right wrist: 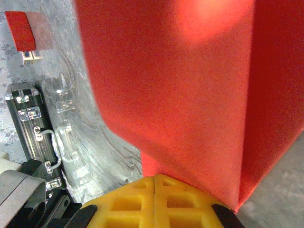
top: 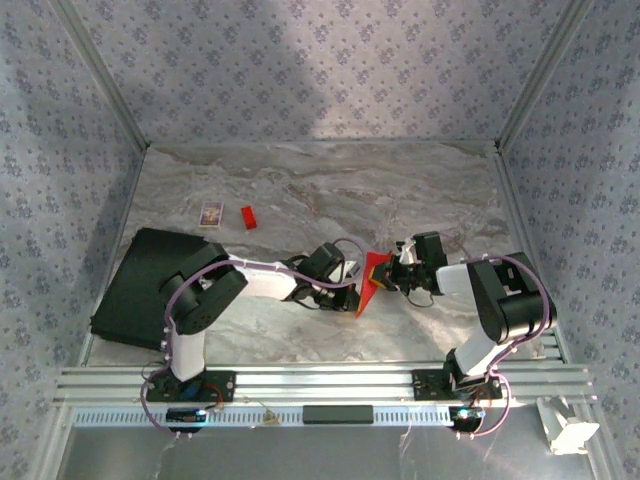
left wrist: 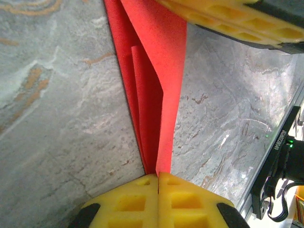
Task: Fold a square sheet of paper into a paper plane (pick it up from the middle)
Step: Third fold the triangle at the center of the table.
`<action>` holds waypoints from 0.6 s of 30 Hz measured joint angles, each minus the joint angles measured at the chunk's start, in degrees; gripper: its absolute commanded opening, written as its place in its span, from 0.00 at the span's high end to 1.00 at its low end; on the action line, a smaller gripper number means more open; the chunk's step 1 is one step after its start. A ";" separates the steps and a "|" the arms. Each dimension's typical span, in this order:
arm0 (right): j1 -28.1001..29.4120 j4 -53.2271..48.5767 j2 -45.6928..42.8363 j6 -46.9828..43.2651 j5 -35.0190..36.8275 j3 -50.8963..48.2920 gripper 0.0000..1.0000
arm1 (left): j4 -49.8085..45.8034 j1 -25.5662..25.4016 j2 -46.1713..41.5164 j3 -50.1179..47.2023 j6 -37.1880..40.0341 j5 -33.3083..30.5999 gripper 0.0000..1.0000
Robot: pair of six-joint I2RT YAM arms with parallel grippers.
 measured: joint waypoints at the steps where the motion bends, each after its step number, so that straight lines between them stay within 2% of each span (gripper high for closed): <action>1: 0.00 0.00 0.02 0.00 -0.02 0.00 0.95 | -0.07 -0.02 -0.04 0.04 0.13 -0.02 0.92; 7: 0.00 0.04 0.07 -0.02 -0.13 0.00 0.95 | -2.34 -0.13 -1.79 0.02 0.31 -0.13 0.77; 11: 0.00 0.07 0.07 0.00 -0.15 0.00 0.95 | -2.54 -0.11 -2.75 0.04 -0.46 -0.98 0.72; 18: 0.00 0.17 0.13 0.00 -0.17 0.00 0.95 | -0.42 0.92 -2.73 0.04 -2.99 -1.09 0.73</action>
